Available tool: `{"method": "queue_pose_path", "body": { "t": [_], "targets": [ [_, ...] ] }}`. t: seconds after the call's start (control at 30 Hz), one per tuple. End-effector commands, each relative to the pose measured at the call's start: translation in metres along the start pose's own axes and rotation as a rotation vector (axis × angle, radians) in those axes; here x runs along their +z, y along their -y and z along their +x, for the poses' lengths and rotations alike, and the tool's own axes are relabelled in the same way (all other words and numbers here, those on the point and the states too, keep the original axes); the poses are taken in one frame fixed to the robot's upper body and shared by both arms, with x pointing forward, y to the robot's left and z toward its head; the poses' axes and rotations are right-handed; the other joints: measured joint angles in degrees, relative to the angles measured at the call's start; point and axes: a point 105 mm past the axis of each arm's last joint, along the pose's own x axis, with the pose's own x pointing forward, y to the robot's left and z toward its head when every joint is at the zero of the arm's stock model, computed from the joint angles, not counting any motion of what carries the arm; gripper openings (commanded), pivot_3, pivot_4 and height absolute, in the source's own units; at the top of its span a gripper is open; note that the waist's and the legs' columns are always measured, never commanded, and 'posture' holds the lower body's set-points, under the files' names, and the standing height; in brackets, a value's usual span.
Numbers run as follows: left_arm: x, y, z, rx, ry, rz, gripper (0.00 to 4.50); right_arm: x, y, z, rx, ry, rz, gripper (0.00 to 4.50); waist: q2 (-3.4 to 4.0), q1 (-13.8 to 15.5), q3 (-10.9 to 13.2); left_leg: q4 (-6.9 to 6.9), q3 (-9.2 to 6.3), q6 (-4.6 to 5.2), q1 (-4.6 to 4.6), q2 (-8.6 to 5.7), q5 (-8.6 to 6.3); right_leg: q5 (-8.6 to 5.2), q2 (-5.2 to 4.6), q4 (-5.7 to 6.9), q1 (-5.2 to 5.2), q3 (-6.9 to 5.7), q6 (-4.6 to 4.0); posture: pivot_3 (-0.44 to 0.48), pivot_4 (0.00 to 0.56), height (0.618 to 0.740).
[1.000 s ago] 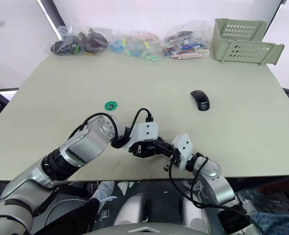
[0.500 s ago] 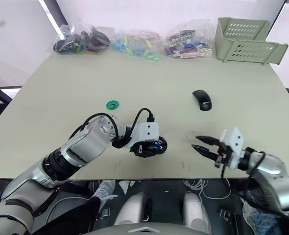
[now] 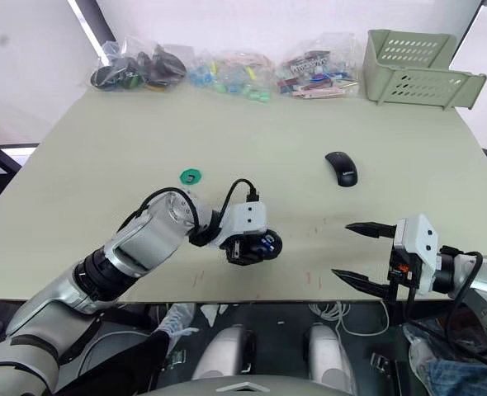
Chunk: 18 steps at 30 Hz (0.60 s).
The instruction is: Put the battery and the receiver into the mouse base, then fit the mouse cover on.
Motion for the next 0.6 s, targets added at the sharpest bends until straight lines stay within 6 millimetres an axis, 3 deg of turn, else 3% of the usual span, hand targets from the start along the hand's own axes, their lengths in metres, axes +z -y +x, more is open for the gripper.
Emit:
{"method": "queue_pose_path", "body": {
  "t": [0.03, 0.23, 0.37, 0.5, 0.6],
  "targets": [
    [0.005, 0.0, -0.009, 0.007, 0.038, 0.024, 4.46, 0.007, -0.002, 0.0, 0.0, 0.016, -0.036, 4.5, -0.03, 0.0, 0.2, 0.0, 0.01, 0.0, -0.02, 0.0, 0.0, 0.0, 0.0, 0.0, -0.01, 0.01, 0.0, 0.0, 0.15, 0.74],
    [0.007, 0.004, -0.037, -0.006, 0.137, 0.027, 4.46, 0.006, 0.003, -0.001, -0.015, 0.019, -0.034, 4.5, -0.13, -0.2, 0.6, 0.02, -0.01, 0.0, -0.15, 0.02, 0.0, 0.01, 0.0, 0.01, -0.11, -0.03, 0.0, 0.0, 0.15, 0.74],
    [-0.002, 0.005, -0.075, 0.053, 0.256, -0.066, 4.46, 0.008, 0.008, -0.001, -0.016, 0.036, -0.027, 4.5, -0.16, -0.4, 0.8, 0.02, -0.11, 0.0, -0.16, 0.07, 0.0, 0.01, -0.02, 0.01, -0.15, 0.0, 0.0, 0.0, 0.15, 0.74],
    [-0.016, 0.002, -0.094, 0.102, 0.334, -0.257, 4.46, 0.007, 0.019, -0.003, -0.034, 0.048, -0.022, 4.5, -0.16, 0.1, 1.0, 0.06, -0.11, 0.0, -0.16, 0.1, 0.0, 0.01, -0.03, 0.02, -0.15, -0.08, 0.01, 0.0, 0.15, 0.74],
    [-0.046, -0.005, -0.112, 0.275, 0.381, -0.362, 4.46, 0.011, 0.032, -0.005, -0.083, 0.091, -0.008, 4.5, -0.17, -0.1, 1.1, 0.1, -0.11, 0.0, -0.18, 0.08, 0.0, 0.01, -0.08, 0.0, -0.13, -0.08, 0.01, 0.0, 0.15, 0.74]
  ]
}}
